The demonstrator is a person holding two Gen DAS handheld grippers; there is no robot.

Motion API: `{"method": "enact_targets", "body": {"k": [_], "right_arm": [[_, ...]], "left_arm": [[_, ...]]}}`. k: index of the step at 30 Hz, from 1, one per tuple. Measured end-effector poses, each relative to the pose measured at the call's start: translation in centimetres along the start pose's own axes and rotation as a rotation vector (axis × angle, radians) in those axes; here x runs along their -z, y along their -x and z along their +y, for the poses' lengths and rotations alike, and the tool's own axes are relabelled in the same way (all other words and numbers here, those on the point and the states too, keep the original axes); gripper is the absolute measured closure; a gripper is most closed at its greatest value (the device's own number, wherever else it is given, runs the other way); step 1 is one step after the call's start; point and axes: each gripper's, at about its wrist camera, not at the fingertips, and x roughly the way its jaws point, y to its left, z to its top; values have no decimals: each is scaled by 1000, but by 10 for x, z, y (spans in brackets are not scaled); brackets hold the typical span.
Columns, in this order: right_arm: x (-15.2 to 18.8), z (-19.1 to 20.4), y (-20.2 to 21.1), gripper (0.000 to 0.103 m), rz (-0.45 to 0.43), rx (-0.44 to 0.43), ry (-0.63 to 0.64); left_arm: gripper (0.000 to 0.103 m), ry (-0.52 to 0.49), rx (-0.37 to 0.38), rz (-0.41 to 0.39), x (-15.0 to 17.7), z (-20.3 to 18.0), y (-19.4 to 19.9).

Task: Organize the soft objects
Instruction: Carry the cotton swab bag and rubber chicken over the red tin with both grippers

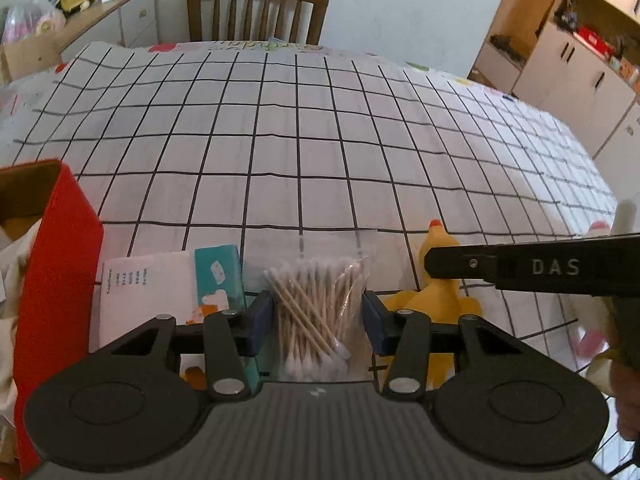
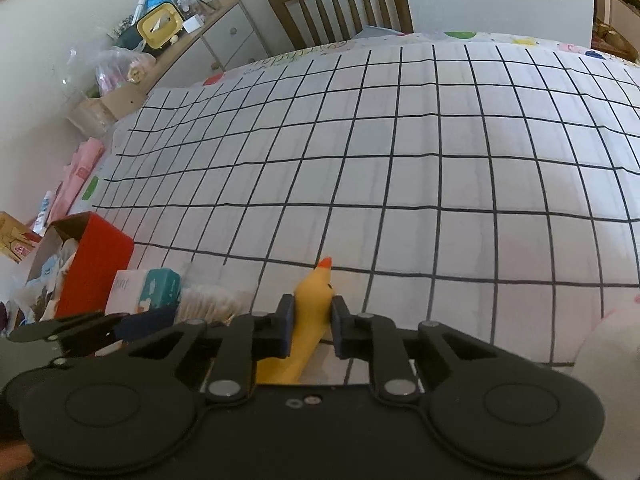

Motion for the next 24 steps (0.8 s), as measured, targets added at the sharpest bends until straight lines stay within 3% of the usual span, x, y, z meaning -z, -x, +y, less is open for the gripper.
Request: {"method": "enact_targets", "body": {"k": [5,24], "right_arm": [[3,5,10,86,-23,-5,20],[18,41,86,86,-120,-116,71]], "left_arm": [[70,-12,11,-9,-1,-1,5],[71,-10,17,-62,-3,11,68]]}}
